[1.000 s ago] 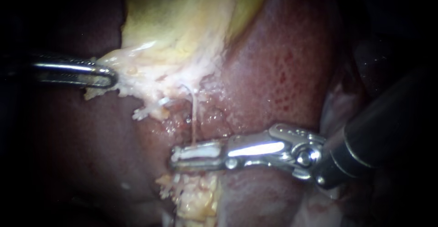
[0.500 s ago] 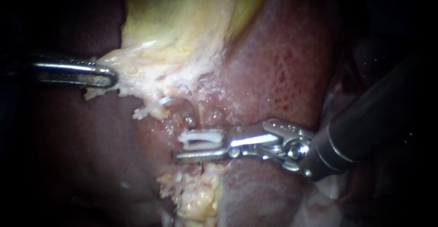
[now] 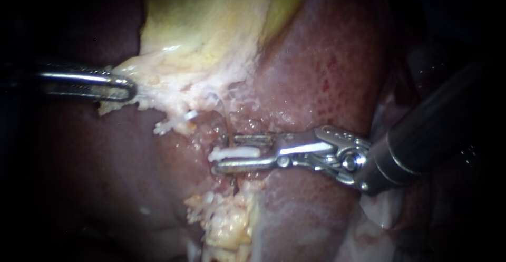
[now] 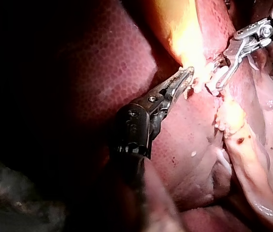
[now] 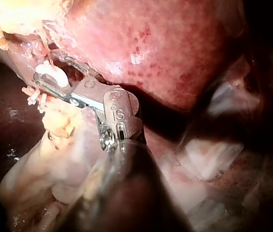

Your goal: Going back second clip right tube

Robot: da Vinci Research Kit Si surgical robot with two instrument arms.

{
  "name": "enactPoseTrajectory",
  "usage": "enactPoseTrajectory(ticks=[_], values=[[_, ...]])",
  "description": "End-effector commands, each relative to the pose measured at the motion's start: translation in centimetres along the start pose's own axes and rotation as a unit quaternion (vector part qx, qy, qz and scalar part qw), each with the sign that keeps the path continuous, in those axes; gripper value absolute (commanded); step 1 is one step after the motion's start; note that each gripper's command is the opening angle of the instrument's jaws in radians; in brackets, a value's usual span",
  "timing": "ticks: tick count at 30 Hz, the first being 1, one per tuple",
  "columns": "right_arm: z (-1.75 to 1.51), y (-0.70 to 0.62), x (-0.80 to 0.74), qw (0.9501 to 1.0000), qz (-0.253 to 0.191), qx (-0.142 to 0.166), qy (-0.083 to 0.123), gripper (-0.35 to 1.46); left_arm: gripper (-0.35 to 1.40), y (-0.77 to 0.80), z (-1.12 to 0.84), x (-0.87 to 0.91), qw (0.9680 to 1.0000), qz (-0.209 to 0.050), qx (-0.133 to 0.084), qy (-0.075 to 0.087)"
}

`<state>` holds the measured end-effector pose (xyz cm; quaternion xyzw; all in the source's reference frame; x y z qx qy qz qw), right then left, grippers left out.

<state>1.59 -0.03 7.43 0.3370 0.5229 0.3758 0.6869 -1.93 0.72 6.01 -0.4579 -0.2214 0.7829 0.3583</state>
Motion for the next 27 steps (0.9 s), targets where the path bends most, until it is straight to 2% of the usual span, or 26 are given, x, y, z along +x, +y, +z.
enactPoseTrajectory(ticks=[1, 4, 7, 8, 11, 13, 17, 23, 27], values=[[-0.05, -0.02, 0.02, 1.0, -0.009, 0.002, -0.001, 0.5, -0.35, 0.0, -0.01, 0.0, 1.0, 0.0, 0.0, 0.0], [-0.22, -0.09, 0.08, 0.998, -0.062, 0.007, -0.002, 0.5, -0.35, 0.0, -0.02, -0.01, 1.0, 0.0, -0.001, 0.0], [-0.42, -0.15, 0.14, 0.9926, -0.121, 0.013, -0.002, 0.5, -0.35, 0.0, -0.03, -0.01, 1.0, 0.0, -0.001, 0.0], [-0.51, -0.18, 0.17, 0.9891, -0.146, 0.016, -0.003, 0.5, -0.35, 0.0, -0.03, -0.01, 1.0, 0.0, -0.001, 0.0], [-0.7, -0.24, 0.21, 0.9829, -0.183, 0.018, -0.011, 0.5, -0.35, 0.0, -0.03, -0.01, 1.0, 0.0, -0.001, 0.0], [-0.83, -0.29, 0.25, 0.9767, -0.212, 0.015, -0.029, 0.5, -0.35, 0.0, -0.03, -0.01, 1.0, 0.0, -0.001, 0.0], [-1.01, -0.38, 0.35, 0.9673, -0.246, 0.011, -0.058, 0.5, -0.35, 0.0, -0.03, -0.01, 1.0, 0.0, -0.001, 0.0], [-1.25, -0.52, 0.5, 0.9587, -0.278, 0.019, -0.06, 0.5, -0.35, 0.0, -0.04, -0.01, 1.0, 0.0, -0.001, 0.0], [-1.36, -0.61, 0.59, 0.9552, -0.289, 0.023, -0.061, 0.5, -0.35, 0.0, -0.03, -0.01, 1.0, 0.0, -0.001, 0.0]])
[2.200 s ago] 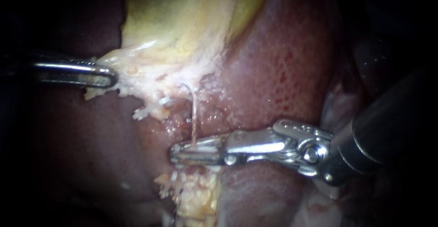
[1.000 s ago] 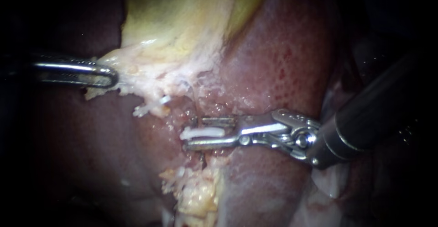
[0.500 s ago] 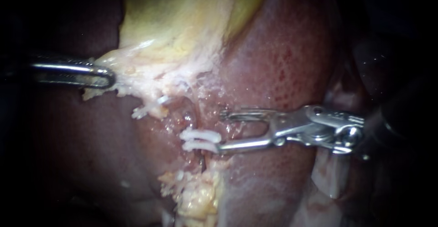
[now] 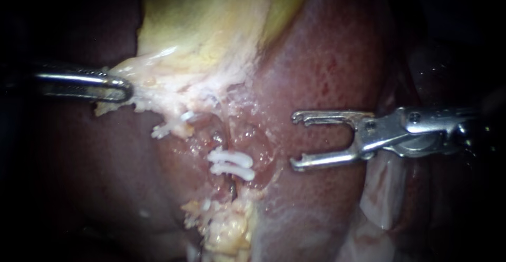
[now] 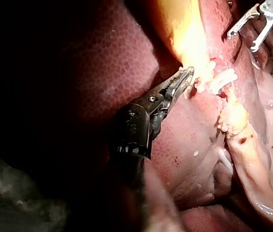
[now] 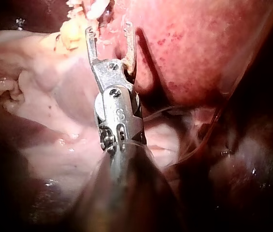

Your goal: Going back second clip right tube

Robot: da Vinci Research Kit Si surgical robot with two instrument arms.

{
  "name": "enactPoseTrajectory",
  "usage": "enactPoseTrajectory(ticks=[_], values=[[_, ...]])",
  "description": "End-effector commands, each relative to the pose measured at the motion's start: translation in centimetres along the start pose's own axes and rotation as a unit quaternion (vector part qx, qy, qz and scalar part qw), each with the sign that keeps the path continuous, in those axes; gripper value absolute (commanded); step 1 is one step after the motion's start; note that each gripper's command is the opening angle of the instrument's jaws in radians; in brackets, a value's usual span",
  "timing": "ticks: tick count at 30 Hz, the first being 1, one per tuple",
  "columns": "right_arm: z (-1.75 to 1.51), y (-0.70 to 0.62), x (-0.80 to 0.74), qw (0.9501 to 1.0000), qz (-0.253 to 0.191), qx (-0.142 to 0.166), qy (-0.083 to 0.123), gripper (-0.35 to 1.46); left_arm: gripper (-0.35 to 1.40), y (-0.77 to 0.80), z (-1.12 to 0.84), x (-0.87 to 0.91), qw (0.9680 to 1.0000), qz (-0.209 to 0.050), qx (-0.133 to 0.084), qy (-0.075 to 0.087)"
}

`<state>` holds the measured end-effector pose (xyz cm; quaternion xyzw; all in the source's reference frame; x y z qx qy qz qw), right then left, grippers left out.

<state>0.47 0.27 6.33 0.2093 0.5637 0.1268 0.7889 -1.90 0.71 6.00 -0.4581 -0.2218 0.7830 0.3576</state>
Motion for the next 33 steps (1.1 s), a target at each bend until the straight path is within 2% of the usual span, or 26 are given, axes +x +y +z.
enactPoseTrajectory(ticks=[1, 8, 11, 17, 22, 28, 33], values=[[-0.03, -0.01, 0.03, 1.0, -0.004, 0.001, -0.001, 0.5, -0.35, 0.0, 0.0, 0.0, 1.0, 0.0, 0.0, 0.0], [-0.09, -0.04, 0.07, 0.9999, -0.012, 0.003, -0.004, 0.5, -0.35, -0.01, 0.1, -0.01, 0.9999, 0.015, 0.002, 0.0], [-0.1, -0.04, 0.06, 0.9999, -0.013, 0.004, -0.004, 0.5, -0.35, -0.03, 0.21, -0.06, 0.9997, 0.022, 0.006, 0.001], [-0.11, -0.04, 0.06, 0.9999, -0.013, 0.004, -0.004, 0.5, -0.35, -0.1, 0.49, -0.16, 0.9994, 0.034, -0.005, -0.001], [-0.11, -0.05, 0.06, 0.9999, -0.013, 0.004, -0.004, 0.5, -0.35, -0.18, 0.64, -0.2, 0.9991, 0.042, -0.006, -0.006], [-0.11, -0.06, 0.06, 0.9999, -0.013, 0.004, -0.004, 0.5, -0.35, -0.19, 0.74, -0.21, 0.999, 0.043, -0.009, -0.006], [-0.11, -0.06, 0.07, 0.9999, -0.013, 0.004, -0.004, 0.5, -0.35, -0.18, 0.74, -0.22, 0.999, 0.043, -0.009, -0.007]])
